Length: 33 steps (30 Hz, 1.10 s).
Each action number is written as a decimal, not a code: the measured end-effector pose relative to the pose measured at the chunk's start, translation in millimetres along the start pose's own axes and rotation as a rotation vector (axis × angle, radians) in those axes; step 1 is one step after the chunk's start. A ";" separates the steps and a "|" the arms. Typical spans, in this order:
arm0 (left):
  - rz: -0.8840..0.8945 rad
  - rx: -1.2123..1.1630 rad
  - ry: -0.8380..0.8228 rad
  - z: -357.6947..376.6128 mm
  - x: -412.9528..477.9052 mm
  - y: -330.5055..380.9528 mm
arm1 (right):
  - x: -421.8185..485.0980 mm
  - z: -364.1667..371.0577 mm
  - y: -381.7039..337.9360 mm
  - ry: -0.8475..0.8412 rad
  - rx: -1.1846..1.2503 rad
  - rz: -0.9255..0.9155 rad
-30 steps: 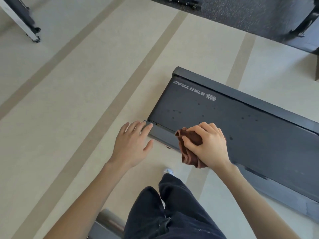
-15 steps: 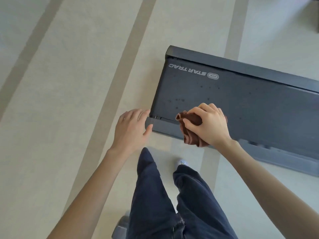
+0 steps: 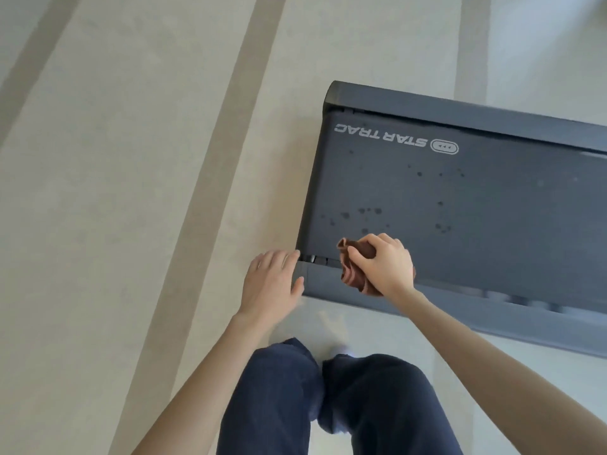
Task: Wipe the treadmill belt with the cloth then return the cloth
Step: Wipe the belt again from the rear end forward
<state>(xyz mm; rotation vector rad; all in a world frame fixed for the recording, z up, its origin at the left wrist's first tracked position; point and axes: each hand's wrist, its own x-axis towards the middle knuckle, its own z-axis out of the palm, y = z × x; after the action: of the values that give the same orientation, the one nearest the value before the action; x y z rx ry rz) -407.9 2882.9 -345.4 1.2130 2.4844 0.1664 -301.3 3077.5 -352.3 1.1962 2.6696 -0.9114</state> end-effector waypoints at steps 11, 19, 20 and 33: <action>-0.035 0.075 -0.081 277.9 138.4 -69.4 | 147.8 257.2 118.2 0.319 -0.166 -0.113; -0.157 -0.146 0.195 368.3 166.9 -74.4 | 178.6 337.9 146.5 0.631 -0.272 -0.250; -0.161 -0.153 0.218 370.0 167.2 -73.8 | 181.9 337.2 147.8 0.658 -0.266 -0.286; -0.178 -0.235 0.203 365.8 168.5 -74.4 | 338.8 301.8 96.6 0.620 -0.327 -0.257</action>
<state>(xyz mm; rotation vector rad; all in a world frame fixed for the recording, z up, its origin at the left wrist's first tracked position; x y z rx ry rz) -419.5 2948.0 -749.6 0.9138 2.6379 0.5403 -517.7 3184.7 -748.3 1.2238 3.3307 -0.0879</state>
